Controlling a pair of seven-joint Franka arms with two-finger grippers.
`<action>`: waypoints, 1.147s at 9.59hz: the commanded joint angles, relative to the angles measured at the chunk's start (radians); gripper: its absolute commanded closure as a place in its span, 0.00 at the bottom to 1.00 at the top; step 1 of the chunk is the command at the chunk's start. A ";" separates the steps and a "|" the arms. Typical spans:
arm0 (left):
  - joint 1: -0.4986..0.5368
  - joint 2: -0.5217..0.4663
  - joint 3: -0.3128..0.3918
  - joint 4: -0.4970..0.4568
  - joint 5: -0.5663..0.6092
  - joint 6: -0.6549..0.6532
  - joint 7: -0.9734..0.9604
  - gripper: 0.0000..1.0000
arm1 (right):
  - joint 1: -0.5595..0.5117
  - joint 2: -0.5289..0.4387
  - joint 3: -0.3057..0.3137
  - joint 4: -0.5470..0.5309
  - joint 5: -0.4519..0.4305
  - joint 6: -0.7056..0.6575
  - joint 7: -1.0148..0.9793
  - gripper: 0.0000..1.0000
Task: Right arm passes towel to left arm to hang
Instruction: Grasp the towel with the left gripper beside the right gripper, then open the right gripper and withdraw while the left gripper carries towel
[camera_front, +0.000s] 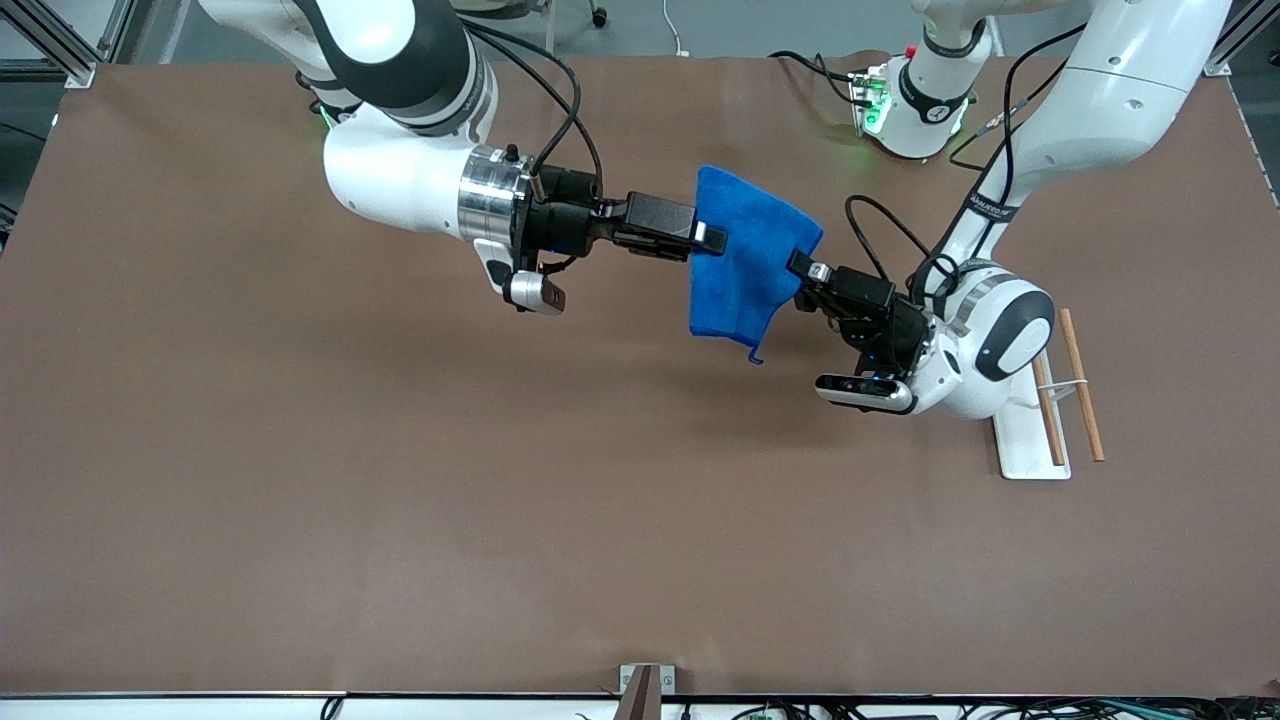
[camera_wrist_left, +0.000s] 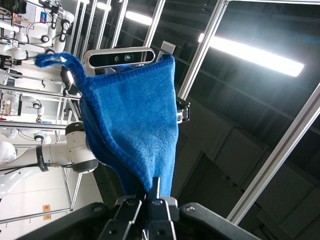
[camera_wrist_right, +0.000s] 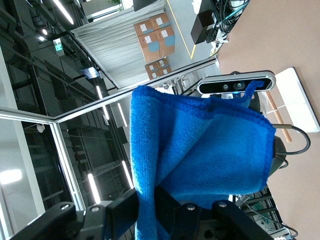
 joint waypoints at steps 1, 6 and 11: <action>-0.001 -0.002 0.003 -0.015 -0.012 0.029 -0.001 1.00 | -0.009 0.011 0.006 0.018 0.024 0.004 -0.007 1.00; 0.025 -0.008 0.020 0.037 0.032 0.033 -0.010 1.00 | -0.103 -0.009 0.001 -0.138 -0.247 -0.015 -0.029 0.00; 0.112 -0.026 0.026 0.257 0.328 0.079 -0.238 1.00 | -0.222 -0.086 -0.205 -0.308 -0.832 -0.230 0.011 0.00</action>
